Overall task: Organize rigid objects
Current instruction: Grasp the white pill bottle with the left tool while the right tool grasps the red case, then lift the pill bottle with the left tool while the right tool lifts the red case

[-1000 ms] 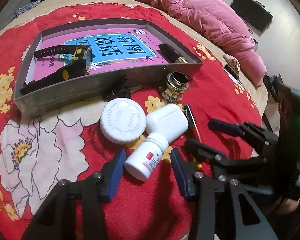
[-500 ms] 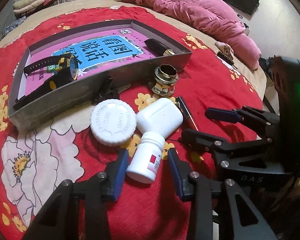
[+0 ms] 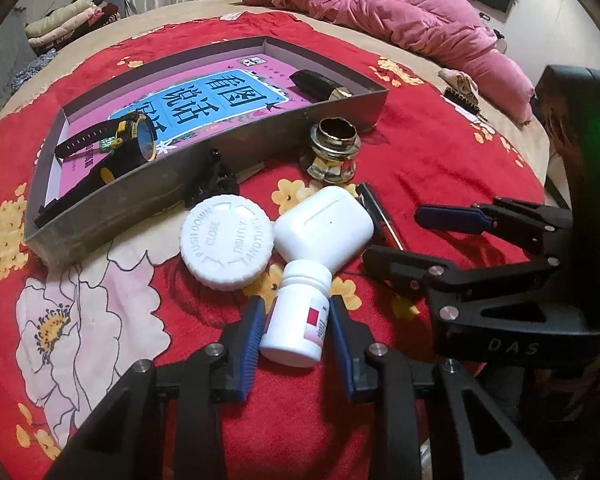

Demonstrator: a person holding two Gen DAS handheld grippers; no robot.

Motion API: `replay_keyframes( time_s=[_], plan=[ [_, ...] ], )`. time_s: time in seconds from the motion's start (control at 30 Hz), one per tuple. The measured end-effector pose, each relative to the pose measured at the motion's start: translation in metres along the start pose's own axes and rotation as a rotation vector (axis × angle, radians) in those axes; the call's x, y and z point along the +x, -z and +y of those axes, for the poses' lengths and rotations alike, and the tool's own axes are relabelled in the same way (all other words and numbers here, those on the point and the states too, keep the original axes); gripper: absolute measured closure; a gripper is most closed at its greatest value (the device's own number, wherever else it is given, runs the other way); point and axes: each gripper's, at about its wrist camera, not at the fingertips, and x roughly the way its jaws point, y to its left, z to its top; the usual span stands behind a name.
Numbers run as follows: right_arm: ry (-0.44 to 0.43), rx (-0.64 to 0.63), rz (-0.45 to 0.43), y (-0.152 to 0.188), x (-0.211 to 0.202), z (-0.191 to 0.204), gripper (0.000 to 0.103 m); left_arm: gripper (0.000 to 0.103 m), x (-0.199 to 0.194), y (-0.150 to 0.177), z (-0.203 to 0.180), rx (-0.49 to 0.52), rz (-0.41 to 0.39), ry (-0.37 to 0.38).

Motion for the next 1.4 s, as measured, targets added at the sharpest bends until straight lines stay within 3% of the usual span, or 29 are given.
replay_keyframes(
  time_s=[0.43, 0.73, 1.1, 1.4],
  plan=[
    [0.003, 0.016, 0.003, -0.001, -0.006, -0.016, 0.077, 0.071, 0.0, -0.002, 0.007, -0.104, -0.002, 0.004],
    [0.008, -0.013, -0.014, -0.003, 0.003, -0.015, 0.079, 0.071, 0.003, -0.002, 0.008, -0.145, -0.002, -0.004],
    [-0.114, 0.062, -0.044, -0.007, -0.004, -0.028, 0.08, 0.076, -0.003, -0.002, 0.015, -0.196, -0.027, 0.021],
    [-0.138, 0.07, -0.08, -0.01, -0.018, -0.026, 0.08, 0.076, -0.015, -0.002, 0.015, -0.213, -0.057, 0.039]
  ],
)
